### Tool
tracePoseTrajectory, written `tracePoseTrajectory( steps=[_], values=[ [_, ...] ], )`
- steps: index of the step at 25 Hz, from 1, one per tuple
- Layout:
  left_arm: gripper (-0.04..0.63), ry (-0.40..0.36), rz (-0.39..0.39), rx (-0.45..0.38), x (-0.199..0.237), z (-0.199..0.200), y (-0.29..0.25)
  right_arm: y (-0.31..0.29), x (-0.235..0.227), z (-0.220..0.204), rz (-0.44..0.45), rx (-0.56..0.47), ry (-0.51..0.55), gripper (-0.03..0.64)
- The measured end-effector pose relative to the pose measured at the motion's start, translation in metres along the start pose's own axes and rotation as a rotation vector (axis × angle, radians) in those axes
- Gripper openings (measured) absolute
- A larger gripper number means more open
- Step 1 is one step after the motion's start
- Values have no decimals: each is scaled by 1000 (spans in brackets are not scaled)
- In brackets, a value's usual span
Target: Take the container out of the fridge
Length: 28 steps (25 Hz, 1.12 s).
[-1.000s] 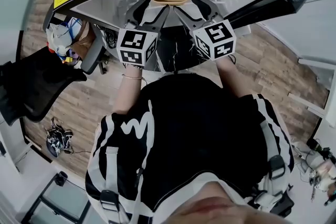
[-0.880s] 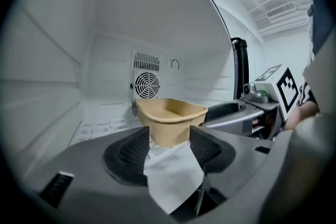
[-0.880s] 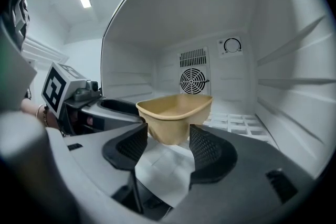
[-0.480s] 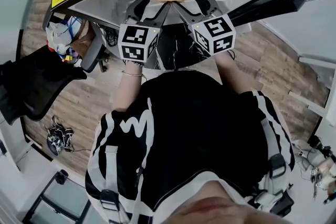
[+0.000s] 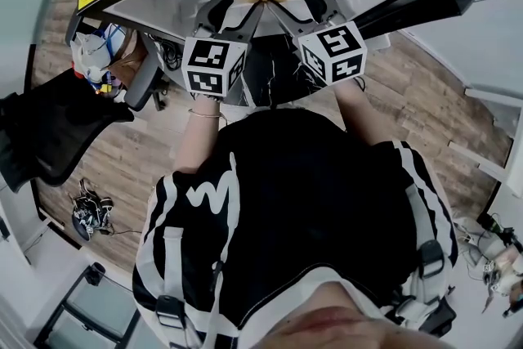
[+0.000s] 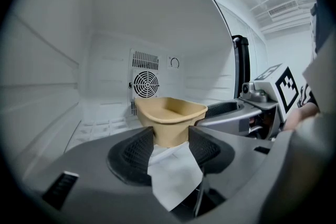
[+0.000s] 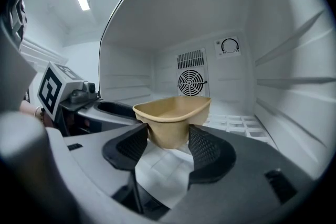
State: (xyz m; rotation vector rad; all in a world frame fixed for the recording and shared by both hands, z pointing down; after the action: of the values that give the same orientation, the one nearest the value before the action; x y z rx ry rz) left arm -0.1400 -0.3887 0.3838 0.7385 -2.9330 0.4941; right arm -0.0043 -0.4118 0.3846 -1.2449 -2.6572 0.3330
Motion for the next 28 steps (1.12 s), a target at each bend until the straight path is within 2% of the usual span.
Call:
tracePoseTrajectory(
  steps=[10,28],
  values=[
    [207,0,36,-27,-10,-1,13,8,3,-1,53,-36,-10,238],
    [202,41,119,-96,-37,-13,36,31,13,-5,129,-106,53,238]
  ],
)
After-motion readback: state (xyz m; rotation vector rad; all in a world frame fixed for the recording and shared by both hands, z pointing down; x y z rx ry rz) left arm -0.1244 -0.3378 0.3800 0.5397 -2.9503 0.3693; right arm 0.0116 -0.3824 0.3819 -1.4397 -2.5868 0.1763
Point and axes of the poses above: the fingertips, and each gripper's own axes: y backward along the fingers, x to its left, z out of its top, the point moved 7 cm from there along y, backward along the fingers, and after that the axes turned 8 degrees about y, right-handed, at the moved point
